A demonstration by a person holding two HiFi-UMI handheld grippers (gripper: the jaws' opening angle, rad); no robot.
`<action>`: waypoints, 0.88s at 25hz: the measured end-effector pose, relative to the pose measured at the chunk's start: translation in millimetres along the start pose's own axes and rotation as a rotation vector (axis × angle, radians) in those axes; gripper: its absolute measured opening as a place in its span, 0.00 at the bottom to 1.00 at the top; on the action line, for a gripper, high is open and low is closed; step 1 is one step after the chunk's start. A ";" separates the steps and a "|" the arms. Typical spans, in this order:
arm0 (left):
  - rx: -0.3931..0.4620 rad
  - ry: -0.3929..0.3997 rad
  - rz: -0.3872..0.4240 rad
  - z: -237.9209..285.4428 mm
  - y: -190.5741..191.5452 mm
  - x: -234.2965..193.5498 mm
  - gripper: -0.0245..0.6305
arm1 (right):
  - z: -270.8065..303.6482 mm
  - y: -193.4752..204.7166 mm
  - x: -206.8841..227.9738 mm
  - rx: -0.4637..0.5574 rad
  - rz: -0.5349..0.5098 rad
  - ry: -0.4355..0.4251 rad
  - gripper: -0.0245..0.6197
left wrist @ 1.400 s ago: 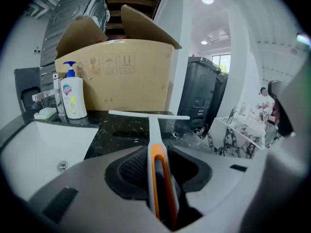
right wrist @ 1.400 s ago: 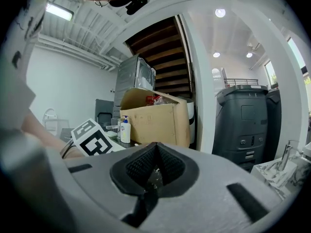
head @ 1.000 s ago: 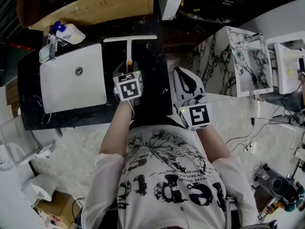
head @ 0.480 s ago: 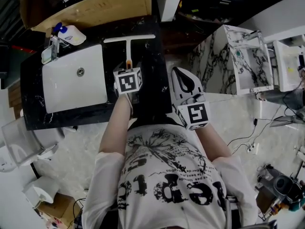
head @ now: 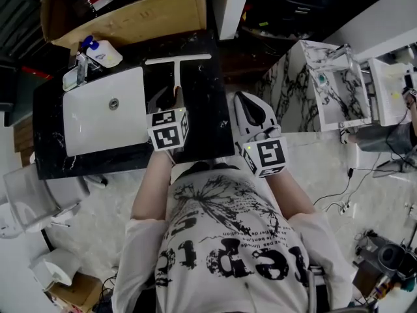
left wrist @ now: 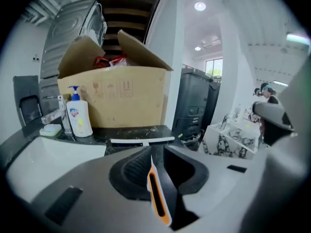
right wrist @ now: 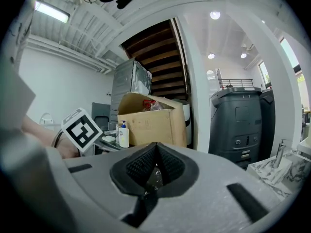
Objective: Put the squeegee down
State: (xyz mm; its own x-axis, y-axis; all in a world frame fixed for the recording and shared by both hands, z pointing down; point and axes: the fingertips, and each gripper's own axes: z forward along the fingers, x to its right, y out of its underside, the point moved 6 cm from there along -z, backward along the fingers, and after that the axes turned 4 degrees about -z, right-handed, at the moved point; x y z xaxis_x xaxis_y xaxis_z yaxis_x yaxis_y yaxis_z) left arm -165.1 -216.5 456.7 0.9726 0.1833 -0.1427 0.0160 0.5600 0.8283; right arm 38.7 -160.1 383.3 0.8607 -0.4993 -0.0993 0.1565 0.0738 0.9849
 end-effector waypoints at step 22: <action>0.540 0.243 0.152 -120.5 -76.2 20.9 0.06 | -18.0 -64.4 -3.2 0.146 -0.056 -0.001 0.02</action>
State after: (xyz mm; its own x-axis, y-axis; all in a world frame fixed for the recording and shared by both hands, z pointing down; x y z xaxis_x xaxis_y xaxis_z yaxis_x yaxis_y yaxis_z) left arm -174.0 -158.0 325.3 0.8937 0.4434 -0.0684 0.0583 0.0363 0.9976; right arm 34.5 -147.8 317.6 0.8519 -0.5004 -0.1545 0.1320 -0.0802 0.9880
